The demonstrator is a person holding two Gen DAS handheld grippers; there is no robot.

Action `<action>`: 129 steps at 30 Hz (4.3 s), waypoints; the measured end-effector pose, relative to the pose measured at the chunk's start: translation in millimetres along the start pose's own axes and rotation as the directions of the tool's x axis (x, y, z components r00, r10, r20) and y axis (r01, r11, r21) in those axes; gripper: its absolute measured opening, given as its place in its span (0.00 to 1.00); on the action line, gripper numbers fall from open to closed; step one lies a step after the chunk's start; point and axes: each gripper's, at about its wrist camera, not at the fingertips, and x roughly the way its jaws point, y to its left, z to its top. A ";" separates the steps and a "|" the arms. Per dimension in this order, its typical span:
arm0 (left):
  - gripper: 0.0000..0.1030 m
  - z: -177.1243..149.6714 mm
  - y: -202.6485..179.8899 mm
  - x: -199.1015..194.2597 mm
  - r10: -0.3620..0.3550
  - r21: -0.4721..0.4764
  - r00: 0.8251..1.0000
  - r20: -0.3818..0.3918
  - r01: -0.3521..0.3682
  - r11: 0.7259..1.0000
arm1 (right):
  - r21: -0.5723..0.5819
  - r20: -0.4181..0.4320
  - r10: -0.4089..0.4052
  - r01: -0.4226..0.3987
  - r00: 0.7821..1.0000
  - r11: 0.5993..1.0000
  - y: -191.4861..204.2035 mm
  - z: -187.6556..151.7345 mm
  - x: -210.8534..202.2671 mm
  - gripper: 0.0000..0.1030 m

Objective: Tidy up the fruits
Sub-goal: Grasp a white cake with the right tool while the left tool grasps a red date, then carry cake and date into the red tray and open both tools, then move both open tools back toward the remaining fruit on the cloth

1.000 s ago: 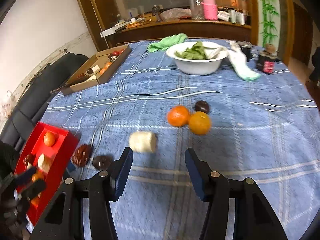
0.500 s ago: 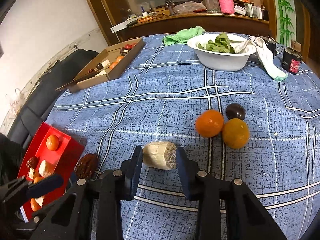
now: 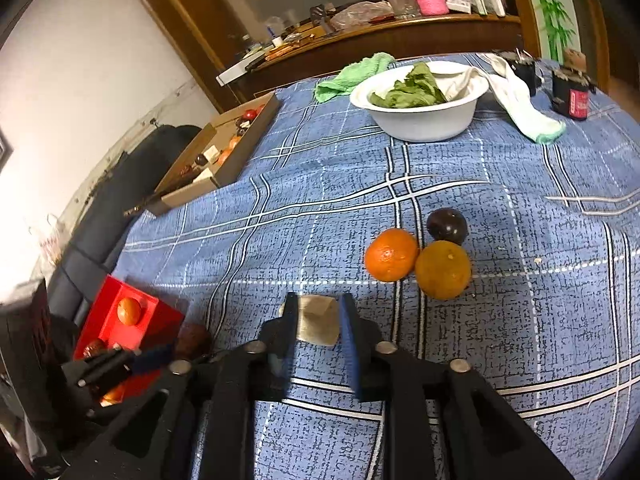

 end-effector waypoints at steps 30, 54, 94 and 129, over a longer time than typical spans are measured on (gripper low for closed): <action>0.25 -29.2 48.2 -68.3 0.024 -0.257 0.984 0.174 0.022 0.966 | -0.024 -0.025 -0.064 0.063 0.998 0.998 8.7 -14.6 15.0 0.39; 0.25 -112.1 206.4 -132.8 0.141 -0.525 0.947 0.287 0.032 0.851 | -0.242 -0.172 0.165 -0.204 0.971 0.949 188.8 -89.4 -10.9 0.40; 0.77 -95.0 136.3 -148.5 -0.043 -0.479 0.952 0.304 0.191 0.857 | -0.239 -0.055 0.117 -0.127 0.992 0.963 162.4 -104.2 -45.4 0.61; 0.53 -42.3 -5.4 -63.7 -0.139 -0.135 0.985 0.103 0.153 0.979 | -0.107 0.031 -0.319 0.321 0.947 0.941 -34.9 11.8 6.7 0.63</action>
